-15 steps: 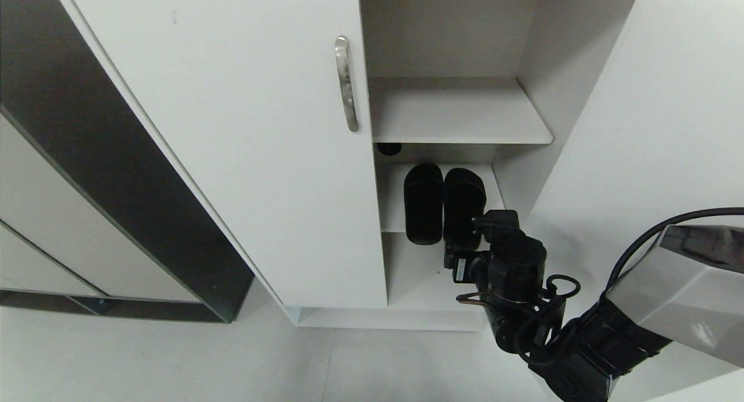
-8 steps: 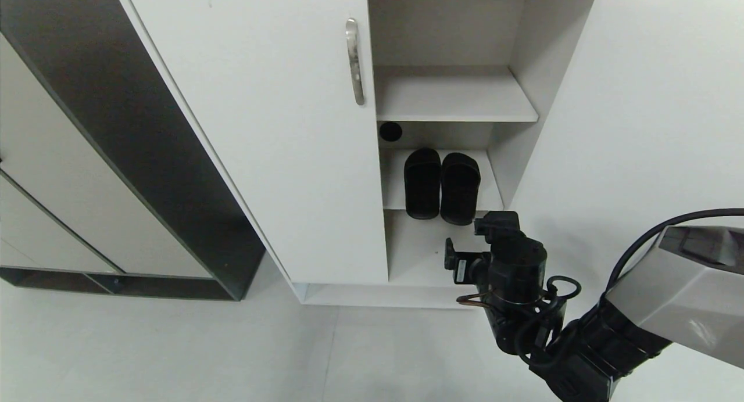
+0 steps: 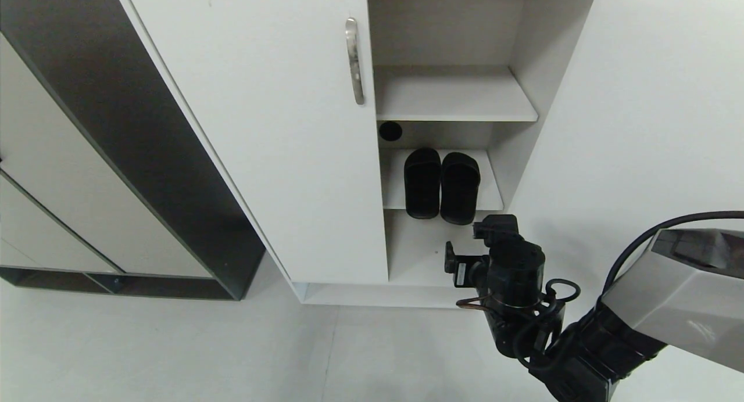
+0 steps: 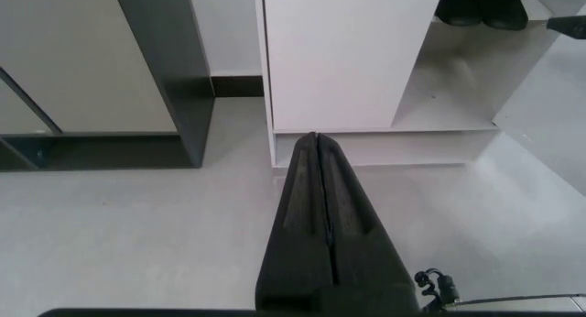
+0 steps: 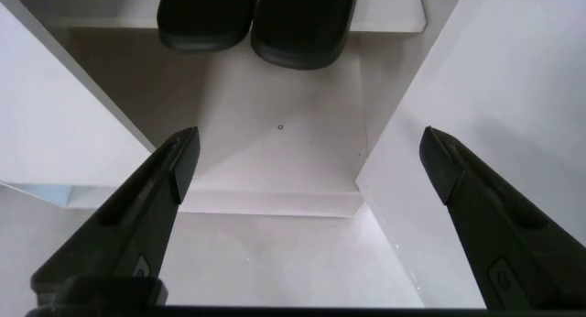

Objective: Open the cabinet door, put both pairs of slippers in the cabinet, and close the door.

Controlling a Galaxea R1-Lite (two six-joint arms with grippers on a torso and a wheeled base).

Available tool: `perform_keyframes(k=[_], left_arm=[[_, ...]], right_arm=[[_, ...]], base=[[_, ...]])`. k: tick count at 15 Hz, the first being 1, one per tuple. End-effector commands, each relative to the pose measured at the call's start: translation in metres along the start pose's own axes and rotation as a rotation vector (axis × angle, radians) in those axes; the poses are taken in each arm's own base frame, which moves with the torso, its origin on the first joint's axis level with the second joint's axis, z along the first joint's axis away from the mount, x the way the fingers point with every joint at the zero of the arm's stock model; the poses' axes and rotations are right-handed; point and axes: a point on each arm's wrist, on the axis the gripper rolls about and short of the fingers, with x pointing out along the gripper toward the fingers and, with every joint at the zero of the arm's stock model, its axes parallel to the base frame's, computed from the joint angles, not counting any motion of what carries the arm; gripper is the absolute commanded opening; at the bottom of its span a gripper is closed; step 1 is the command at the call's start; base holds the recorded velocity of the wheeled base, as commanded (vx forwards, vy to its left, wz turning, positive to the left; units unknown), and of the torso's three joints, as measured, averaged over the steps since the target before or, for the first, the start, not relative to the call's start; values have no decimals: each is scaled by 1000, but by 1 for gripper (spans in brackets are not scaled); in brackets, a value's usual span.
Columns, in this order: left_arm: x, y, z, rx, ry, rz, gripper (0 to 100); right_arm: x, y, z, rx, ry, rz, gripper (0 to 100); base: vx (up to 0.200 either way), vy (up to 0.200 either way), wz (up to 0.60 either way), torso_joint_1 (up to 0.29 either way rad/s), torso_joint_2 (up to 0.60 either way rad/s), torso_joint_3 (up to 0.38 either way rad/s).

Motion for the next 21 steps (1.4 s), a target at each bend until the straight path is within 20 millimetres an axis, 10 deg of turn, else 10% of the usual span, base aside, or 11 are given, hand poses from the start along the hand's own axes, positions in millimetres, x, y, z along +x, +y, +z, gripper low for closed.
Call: perform_keyframes(k=[1, 21], left_arm=[[0, 0, 0, 2, 1, 0, 0], [0, 0, 0, 3, 1, 1, 0]], right_arm=[[1, 1, -5, -9, 9, -1, 100], [0, -3, -14, -42, 16, -3, 100]], base=[[0, 0, 0, 0, 0, 0], [0, 0, 0, 4, 2, 159]])
